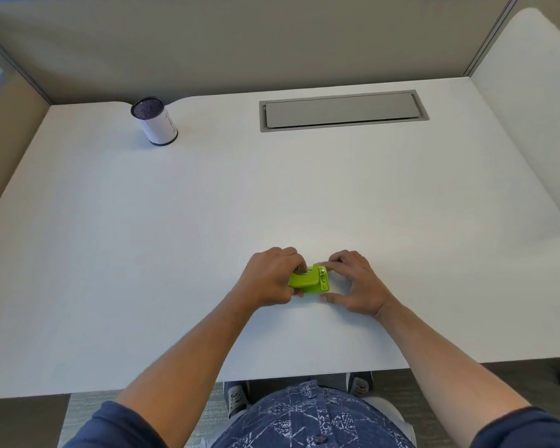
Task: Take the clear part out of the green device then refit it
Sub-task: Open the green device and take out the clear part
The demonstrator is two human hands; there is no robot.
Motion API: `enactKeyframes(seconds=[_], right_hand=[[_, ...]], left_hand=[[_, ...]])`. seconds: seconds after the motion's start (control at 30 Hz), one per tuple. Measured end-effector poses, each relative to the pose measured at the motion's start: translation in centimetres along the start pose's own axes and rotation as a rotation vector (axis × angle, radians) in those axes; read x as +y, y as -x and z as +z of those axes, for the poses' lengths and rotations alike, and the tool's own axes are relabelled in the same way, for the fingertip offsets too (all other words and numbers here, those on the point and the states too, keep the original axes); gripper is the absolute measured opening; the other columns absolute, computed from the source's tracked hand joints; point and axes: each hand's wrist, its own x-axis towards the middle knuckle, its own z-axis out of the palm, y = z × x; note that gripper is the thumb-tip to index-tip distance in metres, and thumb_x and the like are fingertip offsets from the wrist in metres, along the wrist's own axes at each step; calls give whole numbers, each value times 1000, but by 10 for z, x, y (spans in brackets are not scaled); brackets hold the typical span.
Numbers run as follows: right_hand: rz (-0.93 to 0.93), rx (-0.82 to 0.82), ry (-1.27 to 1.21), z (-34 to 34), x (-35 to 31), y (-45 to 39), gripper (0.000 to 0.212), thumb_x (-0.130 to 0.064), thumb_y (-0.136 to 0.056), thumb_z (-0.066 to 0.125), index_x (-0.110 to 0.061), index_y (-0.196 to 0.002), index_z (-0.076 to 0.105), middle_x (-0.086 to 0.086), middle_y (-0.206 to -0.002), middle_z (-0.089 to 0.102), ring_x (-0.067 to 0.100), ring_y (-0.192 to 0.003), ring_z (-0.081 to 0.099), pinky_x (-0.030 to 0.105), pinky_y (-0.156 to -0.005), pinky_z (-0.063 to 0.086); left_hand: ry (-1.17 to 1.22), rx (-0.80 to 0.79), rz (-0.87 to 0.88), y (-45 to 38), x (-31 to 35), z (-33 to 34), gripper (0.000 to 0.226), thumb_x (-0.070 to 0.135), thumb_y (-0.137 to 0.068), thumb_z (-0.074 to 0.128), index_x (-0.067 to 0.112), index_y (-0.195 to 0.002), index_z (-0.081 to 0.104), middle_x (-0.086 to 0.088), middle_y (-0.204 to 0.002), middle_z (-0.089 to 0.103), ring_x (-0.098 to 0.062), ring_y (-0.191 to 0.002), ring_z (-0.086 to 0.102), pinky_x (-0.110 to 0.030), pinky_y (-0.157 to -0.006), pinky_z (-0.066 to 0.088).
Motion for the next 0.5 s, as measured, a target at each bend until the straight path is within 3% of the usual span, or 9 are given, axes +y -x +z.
enactKeyframes(seconds=[0.1, 0.17, 0.23, 0.33, 0.5], right_hand=[[34, -20, -49, -3, -3, 2, 98, -60, -60, 89, -37, -144, 45, -18, -119, 51, 3, -117, 45, 32, -108, 34], [30, 22, -60, -5, -7, 2, 101, -67, -61, 85, -37, -147, 41, -18, -121, 51, 5, -119, 46, 27, -108, 31], [-11, 104, -56, -5, -14, 1, 90, -70, -66, 79, -37, -143, 47, -17, -121, 53, 6, -119, 47, 25, -106, 31], [-109, 196, -39, -5, -26, -5, 58, -60, -74, 79, -30, -122, 68, -11, -115, 58, 9, -112, 52, 31, -99, 38], [-123, 147, -49, -7, -39, -11, 37, -46, -74, 84, -29, -106, 73, -14, -110, 58, 8, -104, 53, 33, -91, 44]], left_hand=[[-3, 0, 5, 0, 2, 0, 45, 46, -76, 80, 32, -115, 62, 13, -111, 63, -16, -98, 57, -33, -70, 48], [-7, 2, 12, -1, 2, -1, 45, 44, -76, 80, 31, -115, 62, 13, -111, 63, -16, -99, 57, -31, -70, 46], [-3, 5, 18, -1, 3, -2, 45, 44, -76, 81, 31, -114, 62, 13, -110, 63, -16, -99, 56, -31, -69, 45], [-6, 12, 39, -3, 6, -3, 43, 43, -77, 80, 29, -114, 63, 11, -108, 62, -16, -98, 55, -30, -67, 42], [-6, 15, 56, -8, 8, -8, 43, 41, -77, 82, 27, -114, 64, 10, -107, 62, -16, -98, 52, -28, -67, 39]])
